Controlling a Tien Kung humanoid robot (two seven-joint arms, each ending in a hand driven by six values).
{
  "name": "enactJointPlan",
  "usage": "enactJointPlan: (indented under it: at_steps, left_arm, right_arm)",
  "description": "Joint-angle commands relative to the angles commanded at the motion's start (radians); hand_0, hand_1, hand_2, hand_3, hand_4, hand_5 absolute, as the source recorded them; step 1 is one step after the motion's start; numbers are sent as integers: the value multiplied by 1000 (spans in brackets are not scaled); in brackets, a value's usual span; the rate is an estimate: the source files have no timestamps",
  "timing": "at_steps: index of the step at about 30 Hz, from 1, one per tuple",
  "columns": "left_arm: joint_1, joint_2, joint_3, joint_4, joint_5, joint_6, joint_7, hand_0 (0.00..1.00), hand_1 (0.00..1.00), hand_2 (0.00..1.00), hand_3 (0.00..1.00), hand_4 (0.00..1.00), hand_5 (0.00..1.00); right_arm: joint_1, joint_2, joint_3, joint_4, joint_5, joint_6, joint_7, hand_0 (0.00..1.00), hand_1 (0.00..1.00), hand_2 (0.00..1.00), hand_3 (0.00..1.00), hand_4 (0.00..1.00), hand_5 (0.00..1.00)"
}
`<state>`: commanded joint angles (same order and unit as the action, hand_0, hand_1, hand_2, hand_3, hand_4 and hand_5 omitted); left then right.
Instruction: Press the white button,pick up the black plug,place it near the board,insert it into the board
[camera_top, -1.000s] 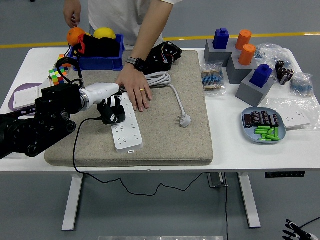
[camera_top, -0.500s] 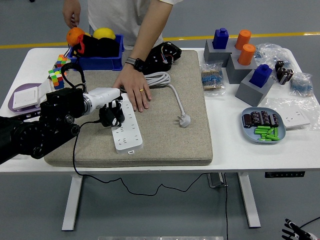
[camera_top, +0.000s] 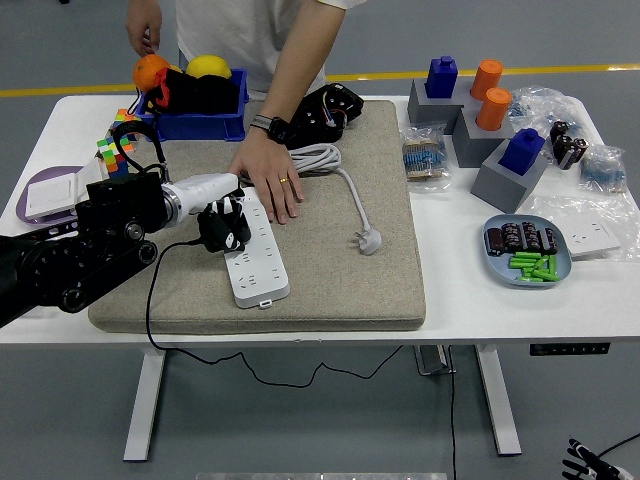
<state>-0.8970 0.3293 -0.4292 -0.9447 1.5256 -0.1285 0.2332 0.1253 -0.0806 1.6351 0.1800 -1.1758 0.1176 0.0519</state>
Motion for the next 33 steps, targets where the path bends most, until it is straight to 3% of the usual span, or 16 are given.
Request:
enactJointPlan:
  at_steps: [1, 6, 7, 12, 13, 24, 30, 31, 33]
  left_arm:
    - [1, 0, 0, 0, 0, 1, 2, 580, 759, 600, 526, 890, 2]
    - [3, 0, 1, 2, -2, -6, 21, 580, 759, 600, 526, 890, 2]
    - [4, 0, 2, 3, -3, -8, 24, 765, 872, 804, 644, 900, 2]
    - [7, 0, 5, 9, -1, -13, 30, 765, 872, 804, 644, 900, 2]
    - [7, 0, 7, 10, 1, -13, 31, 789, 888, 858, 725, 917, 2]
    - [12, 3, -12, -9, 1, -10, 27, 798, 892, 858, 720, 925, 2]
    - [22, 6, -42, -34, -52, -20, 27, 816, 908, 863, 739, 927, 2]
    - [24, 7, -45, -36, -63, -22, 25, 883, 962, 956, 887, 961, 2]
    - [30, 8, -56, -41, -94, -26, 16, 883, 962, 956, 887, 961, 2]
  right_arm:
    - [0, 0, 1, 0, -1, 0, 0, 778, 664, 642, 617, 715, 462]
    - [-1, -1, 3, 0, -2, 0, -2, 778, 664, 642, 617, 715, 462]
    - [-1, -1, 3, 0, -3, 0, -2, 778, 664, 641, 616, 714, 462]
    - [-2, -1, 1, 0, -2, 1, -2, 778, 664, 641, 616, 714, 462]
    - [-1, -1, 2, 0, -2, 1, -2, 778, 664, 641, 616, 714, 460]
    - [-1, -1, -1, 0, -1, 1, 0, 778, 664, 642, 616, 714, 459]
    - [-1, -1, 0, 0, -2, 2, -1, 778, 664, 642, 617, 714, 458]
    - [-1, -1, 0, 0, -3, 2, -1, 778, 664, 642, 616, 714, 458]
    - [-2, -2, -2, 0, -2, 2, 0, 778, 664, 642, 616, 714, 458]
